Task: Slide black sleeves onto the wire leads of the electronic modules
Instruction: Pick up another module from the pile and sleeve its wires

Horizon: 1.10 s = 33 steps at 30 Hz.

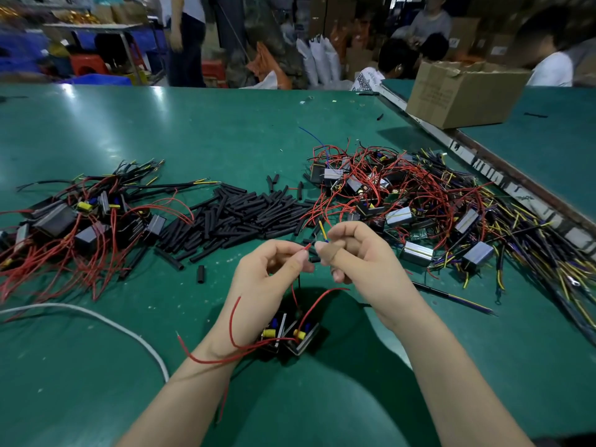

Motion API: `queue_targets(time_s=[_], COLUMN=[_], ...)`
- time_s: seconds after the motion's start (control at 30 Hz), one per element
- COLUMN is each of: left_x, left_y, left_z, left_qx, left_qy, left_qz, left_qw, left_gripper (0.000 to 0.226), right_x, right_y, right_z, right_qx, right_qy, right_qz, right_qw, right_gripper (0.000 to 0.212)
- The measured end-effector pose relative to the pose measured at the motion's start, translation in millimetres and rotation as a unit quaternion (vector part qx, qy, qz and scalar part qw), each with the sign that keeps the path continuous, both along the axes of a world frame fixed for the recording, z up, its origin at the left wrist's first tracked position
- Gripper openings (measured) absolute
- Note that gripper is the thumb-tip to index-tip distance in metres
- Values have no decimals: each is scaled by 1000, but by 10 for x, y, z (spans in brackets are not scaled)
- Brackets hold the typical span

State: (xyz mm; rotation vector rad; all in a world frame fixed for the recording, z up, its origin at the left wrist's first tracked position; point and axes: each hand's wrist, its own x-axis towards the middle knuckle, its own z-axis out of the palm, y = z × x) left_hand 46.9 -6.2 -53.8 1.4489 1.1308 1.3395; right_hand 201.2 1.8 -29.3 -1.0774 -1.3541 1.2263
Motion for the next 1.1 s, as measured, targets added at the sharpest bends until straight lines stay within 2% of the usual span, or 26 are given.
queue_targets(time_s=[0.17,0.6,0.9,1.1], left_x=[10,28,9,-18], left_y=[-4,-31,-46,-54], left_z=[16,91,112,112], left_qx=[11,-11,13,16], left_qy=[-10,-38,-45,-44], left_qz=[21,11,-43,-57], left_qw=[1000,999,998,997], left_gripper=[10,13,15,15], right_x=[-36,-58,-17,-16], right_y=[-9,-29,-55,-67], right_z=[6,27,49,45], right_qx=[-27,7,36,30], right_qy=[-11,9,-31,-12], right_qz=[17,-13,37,61], right_qw=[999,1000,998,998], right_gripper=[15,16,31,28])
